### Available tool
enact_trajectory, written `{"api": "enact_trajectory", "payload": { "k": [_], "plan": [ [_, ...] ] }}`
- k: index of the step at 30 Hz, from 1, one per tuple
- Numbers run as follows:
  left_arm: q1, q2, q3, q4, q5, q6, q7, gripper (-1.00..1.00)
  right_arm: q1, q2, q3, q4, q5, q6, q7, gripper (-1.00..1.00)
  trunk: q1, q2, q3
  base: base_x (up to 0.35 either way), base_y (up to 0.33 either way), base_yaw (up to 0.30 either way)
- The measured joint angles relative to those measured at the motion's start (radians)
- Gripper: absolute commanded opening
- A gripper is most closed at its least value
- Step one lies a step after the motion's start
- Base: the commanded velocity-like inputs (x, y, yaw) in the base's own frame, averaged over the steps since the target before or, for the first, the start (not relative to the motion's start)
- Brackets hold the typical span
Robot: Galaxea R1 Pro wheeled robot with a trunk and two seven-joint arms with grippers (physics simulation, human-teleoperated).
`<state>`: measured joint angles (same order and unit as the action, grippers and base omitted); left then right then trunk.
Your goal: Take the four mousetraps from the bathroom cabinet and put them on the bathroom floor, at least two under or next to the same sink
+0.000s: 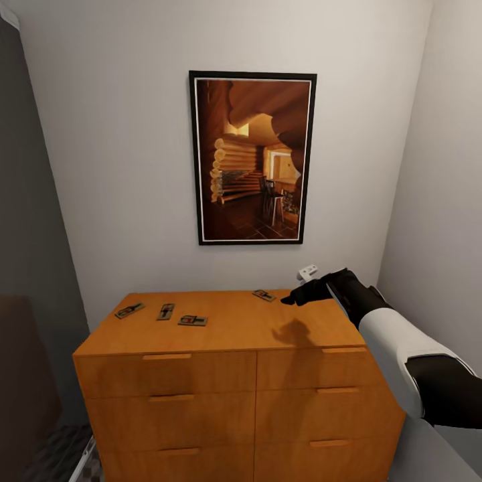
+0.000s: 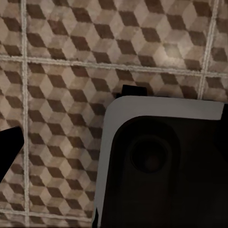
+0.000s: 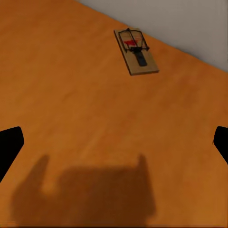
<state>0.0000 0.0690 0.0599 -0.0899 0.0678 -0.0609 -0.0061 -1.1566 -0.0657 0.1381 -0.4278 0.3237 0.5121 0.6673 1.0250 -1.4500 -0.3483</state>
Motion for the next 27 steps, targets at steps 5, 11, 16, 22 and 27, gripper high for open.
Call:
{"api": "enact_trajectory", "payload": {
  "k": [5,11,16,22,27],
  "plan": [
    [0.0,0.0,0.0,0.009,0.0,0.0,0.0,1.0,0.0,0.0,0.0,0.011,0.0,-0.001,0.0,1.0,0.0,0.0,0.0,0.005,0.0,0.0],
    [0.0,0.0,0.0,0.011,0.0,0.0,-0.001,1.0,0.0,0.001,0.0,0.014,0.0,-0.001,0.0,1.0,0.0,0.0,0.0,0.087,0.0,0.0],
    [0.0,-0.001,0.0,0.018,0.0,0.0,-0.001,1.0,0.0,0.001,0.0,0.024,0.0,-0.005,0.0,1.0,0.0,0.0,0.0,0.194,0.0,0.0],
    [0.0,-0.001,0.0,0.024,0.0,0.0,-0.002,1.0,0.0,0.002,0.0,0.038,0.0,-0.039,0.0,1.0,0.0,0.0,0.0,0.167,0.0,0.0],
    [0.0,-0.002,0.0,0.025,0.0,0.0,-0.002,1.0,0.0,0.003,0.0,0.057,0.0,-0.049,-0.001,1.0,0.0,0.0,0.0,0.044,0.0,0.0]
  ]
}}
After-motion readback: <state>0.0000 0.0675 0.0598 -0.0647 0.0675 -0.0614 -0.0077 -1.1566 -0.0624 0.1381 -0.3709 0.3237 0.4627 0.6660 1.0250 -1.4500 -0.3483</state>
